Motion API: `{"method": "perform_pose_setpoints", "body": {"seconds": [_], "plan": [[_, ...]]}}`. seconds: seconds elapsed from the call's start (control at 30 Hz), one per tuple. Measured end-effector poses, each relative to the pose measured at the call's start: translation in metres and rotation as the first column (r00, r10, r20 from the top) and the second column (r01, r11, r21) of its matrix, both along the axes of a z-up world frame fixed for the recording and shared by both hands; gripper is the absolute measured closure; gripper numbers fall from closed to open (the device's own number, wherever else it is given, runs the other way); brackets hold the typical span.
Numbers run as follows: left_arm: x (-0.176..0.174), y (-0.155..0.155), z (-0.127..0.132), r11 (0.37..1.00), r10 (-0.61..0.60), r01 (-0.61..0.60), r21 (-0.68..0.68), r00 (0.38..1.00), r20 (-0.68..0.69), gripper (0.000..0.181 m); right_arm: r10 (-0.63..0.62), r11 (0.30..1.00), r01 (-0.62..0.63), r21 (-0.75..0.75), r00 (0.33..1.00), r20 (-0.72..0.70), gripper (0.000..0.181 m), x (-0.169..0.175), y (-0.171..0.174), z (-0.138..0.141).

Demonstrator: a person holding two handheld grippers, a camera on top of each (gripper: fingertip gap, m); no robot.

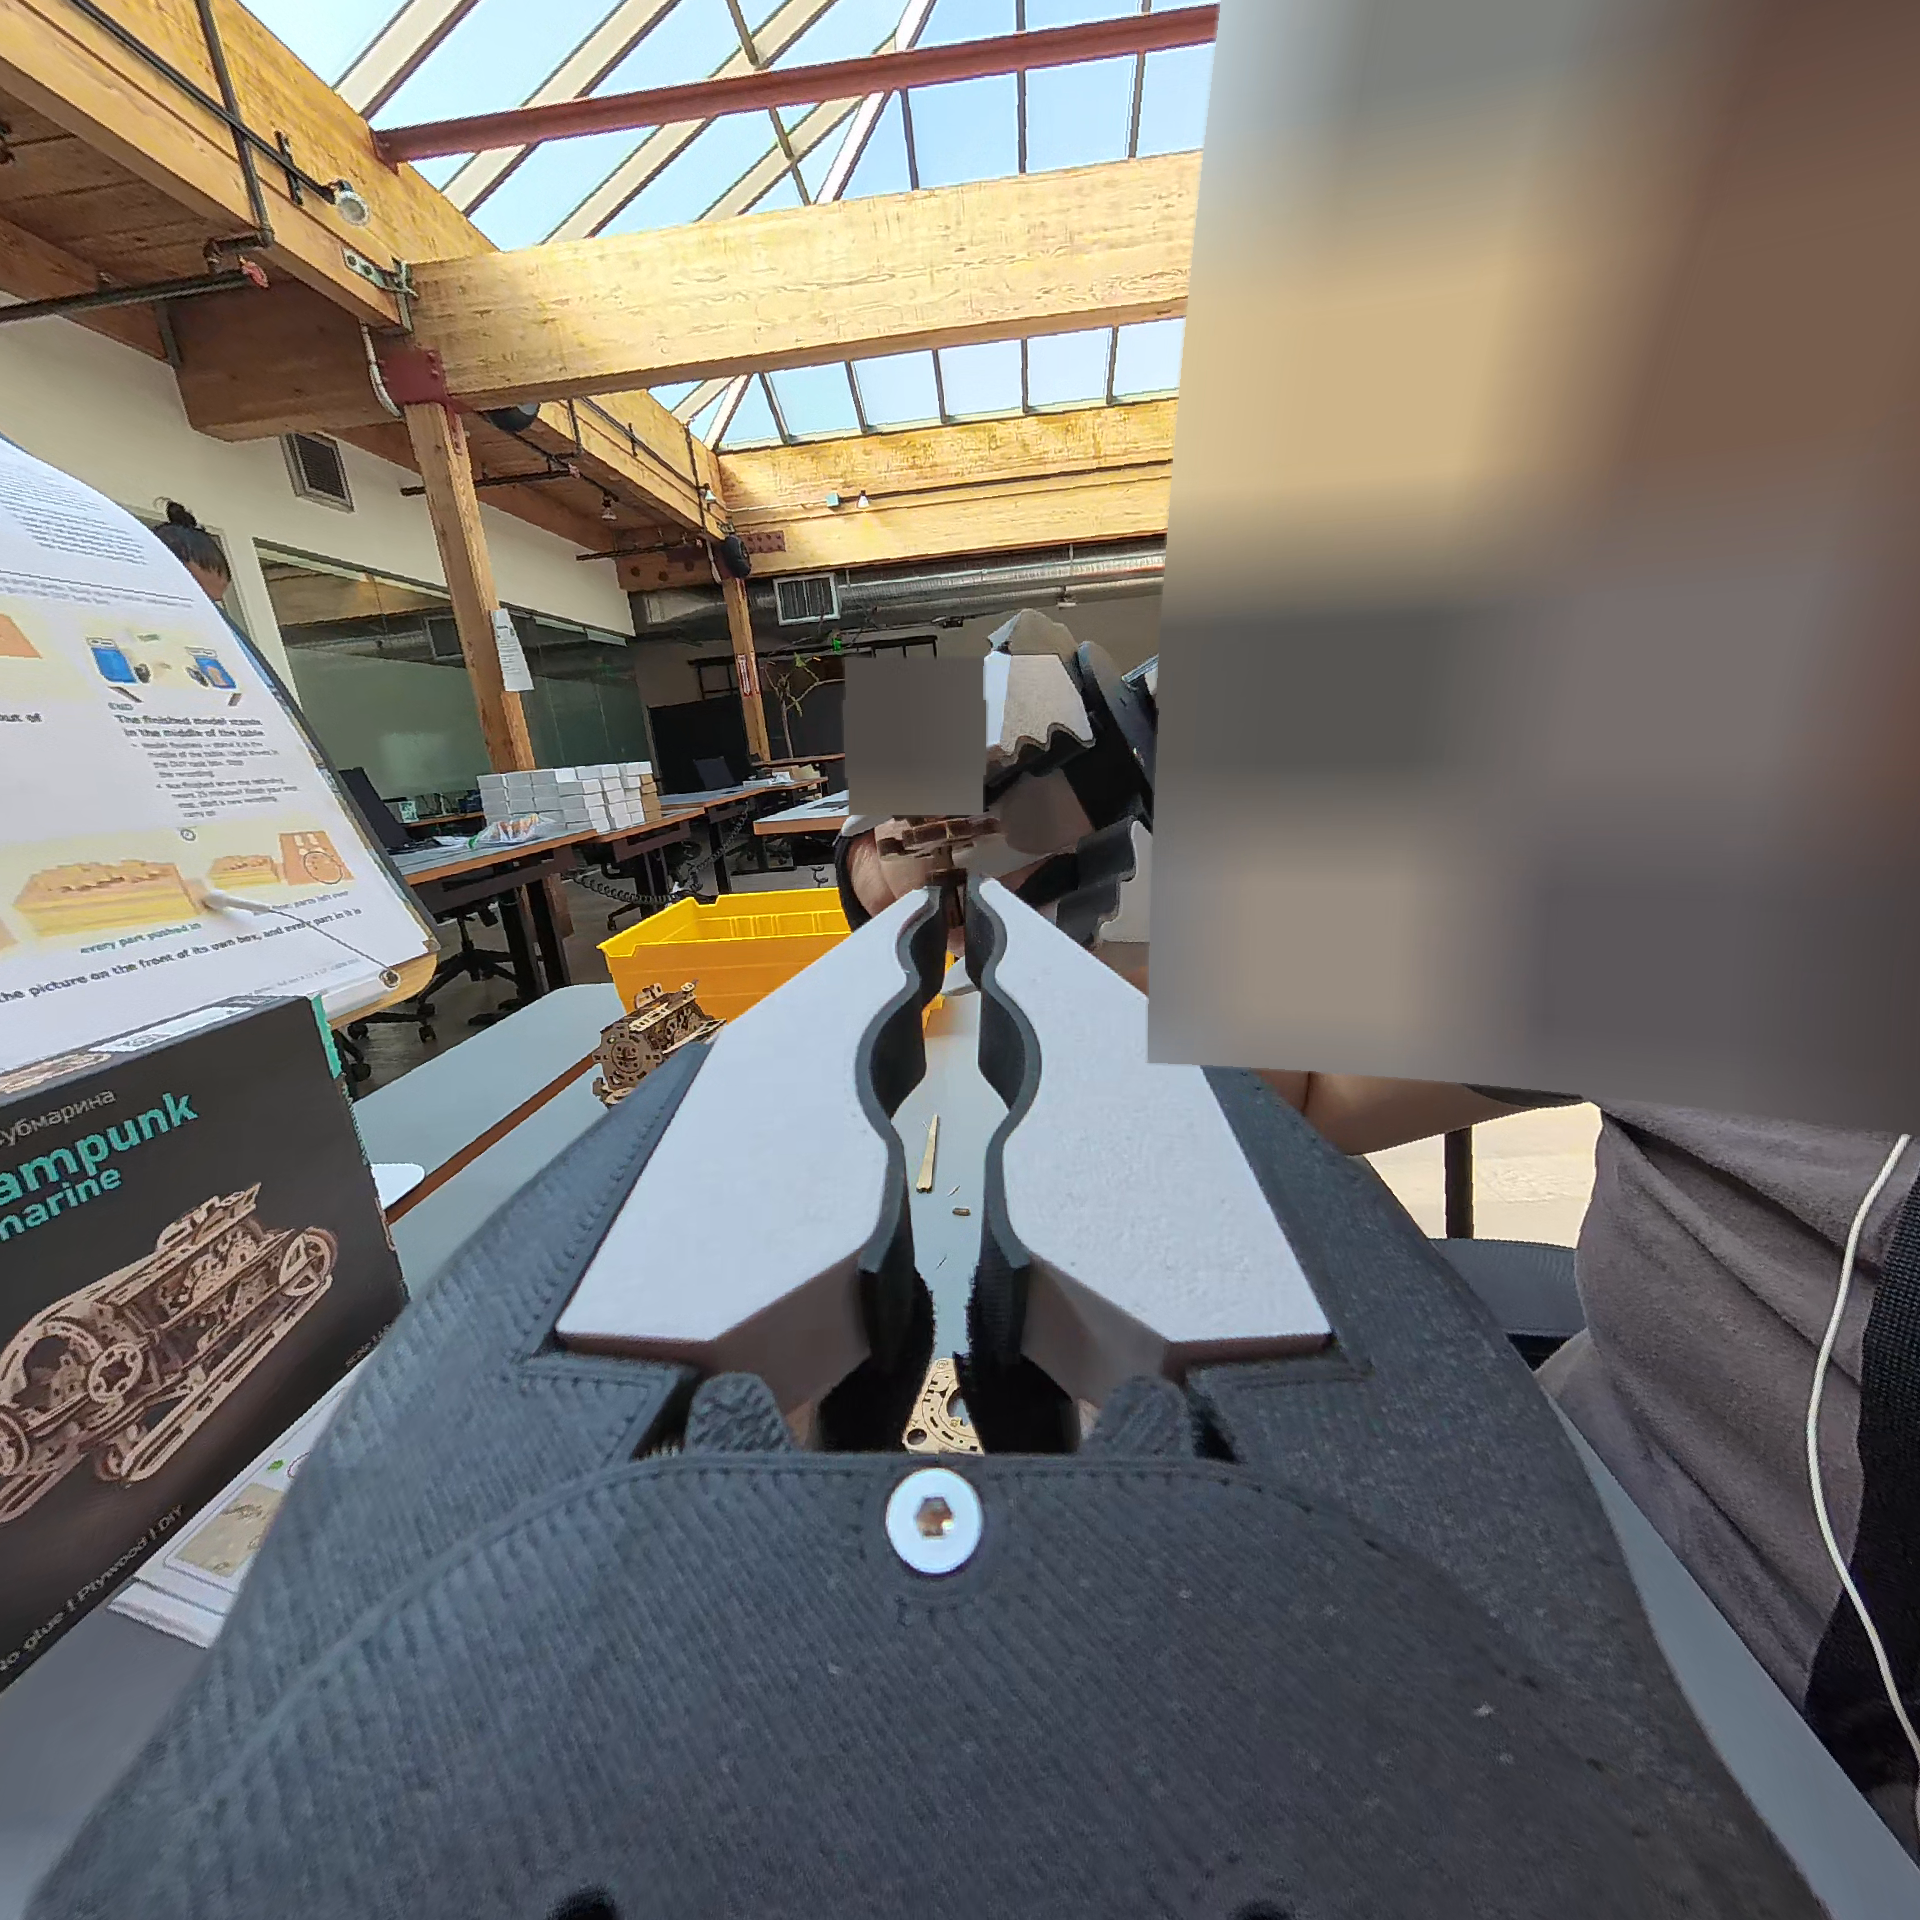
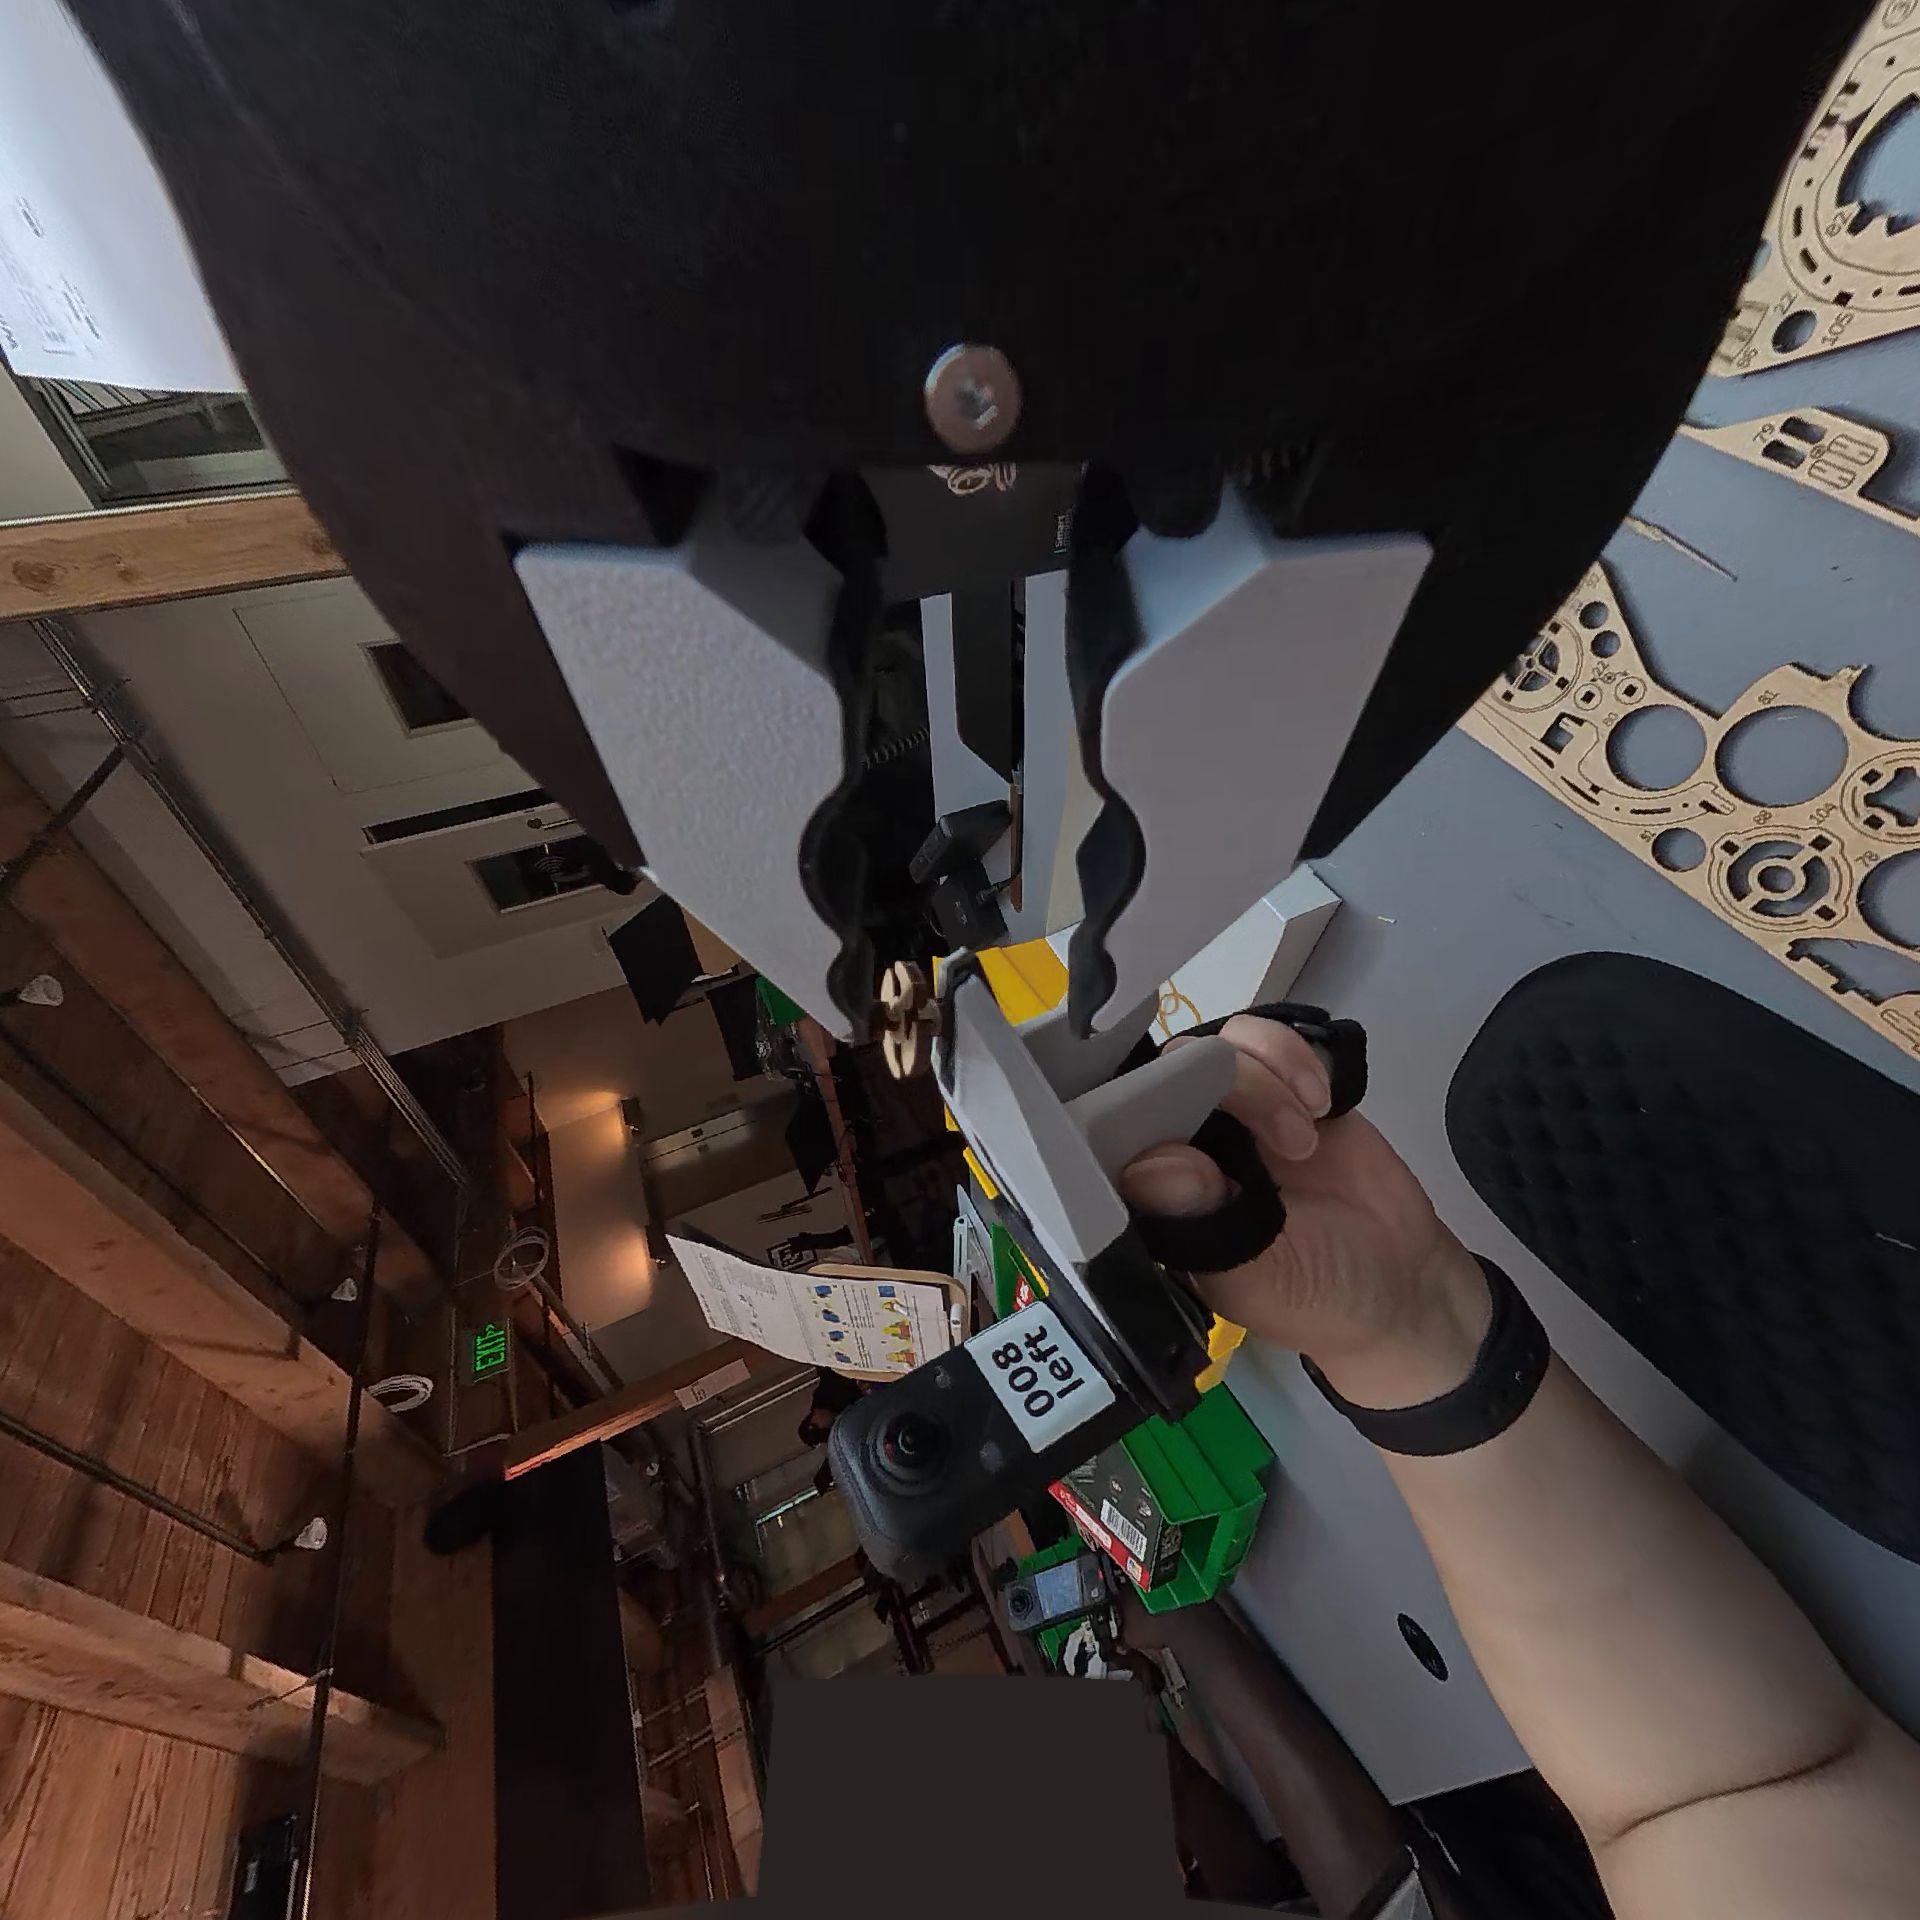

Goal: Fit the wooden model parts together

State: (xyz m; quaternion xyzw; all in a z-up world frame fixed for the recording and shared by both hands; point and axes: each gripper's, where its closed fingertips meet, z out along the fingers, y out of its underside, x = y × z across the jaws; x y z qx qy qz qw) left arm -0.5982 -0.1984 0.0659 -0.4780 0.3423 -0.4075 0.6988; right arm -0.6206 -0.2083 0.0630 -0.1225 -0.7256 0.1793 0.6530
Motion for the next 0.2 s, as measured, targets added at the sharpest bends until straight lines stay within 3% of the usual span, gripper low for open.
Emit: {"method": "perform_pose_setpoints", "body": {"seconds": [0.2], "plan": [[-0.0034,0.0048,0.0026,0.998,0.04,-0.039,-0.039,0.999,0.019,0.181,-0.056,0.998,0.057,0.021,0.996,-0.066,0.146,-0.0056,0.0071,0.0037]]}}
